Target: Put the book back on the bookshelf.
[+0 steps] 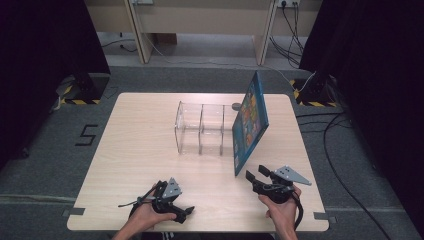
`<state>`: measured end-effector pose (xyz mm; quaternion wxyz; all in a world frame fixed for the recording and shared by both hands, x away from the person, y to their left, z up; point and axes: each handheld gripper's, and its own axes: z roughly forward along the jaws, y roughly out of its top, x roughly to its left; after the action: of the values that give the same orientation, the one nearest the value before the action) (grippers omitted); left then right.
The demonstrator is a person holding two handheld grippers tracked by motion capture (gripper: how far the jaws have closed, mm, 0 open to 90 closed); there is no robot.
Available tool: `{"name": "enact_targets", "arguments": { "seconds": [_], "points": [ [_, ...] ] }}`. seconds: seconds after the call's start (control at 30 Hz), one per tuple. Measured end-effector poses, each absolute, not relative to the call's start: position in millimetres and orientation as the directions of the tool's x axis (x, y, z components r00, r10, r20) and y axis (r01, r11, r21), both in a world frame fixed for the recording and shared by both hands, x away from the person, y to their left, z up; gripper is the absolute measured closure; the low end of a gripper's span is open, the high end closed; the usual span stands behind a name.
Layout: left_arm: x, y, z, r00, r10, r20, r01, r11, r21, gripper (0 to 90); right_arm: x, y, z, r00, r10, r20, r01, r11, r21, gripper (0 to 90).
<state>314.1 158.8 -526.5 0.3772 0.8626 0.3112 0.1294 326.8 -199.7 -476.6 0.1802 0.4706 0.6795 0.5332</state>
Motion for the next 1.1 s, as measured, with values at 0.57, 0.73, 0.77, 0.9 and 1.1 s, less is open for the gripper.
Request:
{"name": "enact_targets", "arguments": {
  "seconds": [0.57, 0.73, 0.77, 0.9, 1.1],
  "points": [
    [314, 159, -526, 0.780, 0.626, -0.011, 0.435, -0.529, 0.728, 0.0, 313, -224, -488, -0.499, 0.827, 0.258, 0.514, 0.042, 0.857, 33.7],
    [314, 159, -526, 0.781, 0.625, -0.011, 0.435, -0.530, 0.728, 0.0, 309, -227, -488, -0.508, 0.826, 0.244, 0.520, 0.068, 0.852, 32.5],
    [314, 159, -526, 0.781, 0.625, -0.011, 0.435, -0.530, 0.728, 0.0, 309, -227, -488, -0.508, 0.826, 0.244, 0.520, 0.068, 0.852, 32.5],
    [314, 159, -526, 0.780, 0.625, -0.011, 0.435, -0.529, 0.729, 0.0, 305, -232, -490, -0.506, 0.824, 0.255, 0.538, 0.071, 0.840, 30.8],
    [314, 159, -526, 0.781, 0.625, -0.011, 0.435, -0.529, 0.729, 0.0, 302, -237, -491, -0.503, 0.829, 0.244, 0.544, 0.085, 0.835, 28.1]
  ]
}}
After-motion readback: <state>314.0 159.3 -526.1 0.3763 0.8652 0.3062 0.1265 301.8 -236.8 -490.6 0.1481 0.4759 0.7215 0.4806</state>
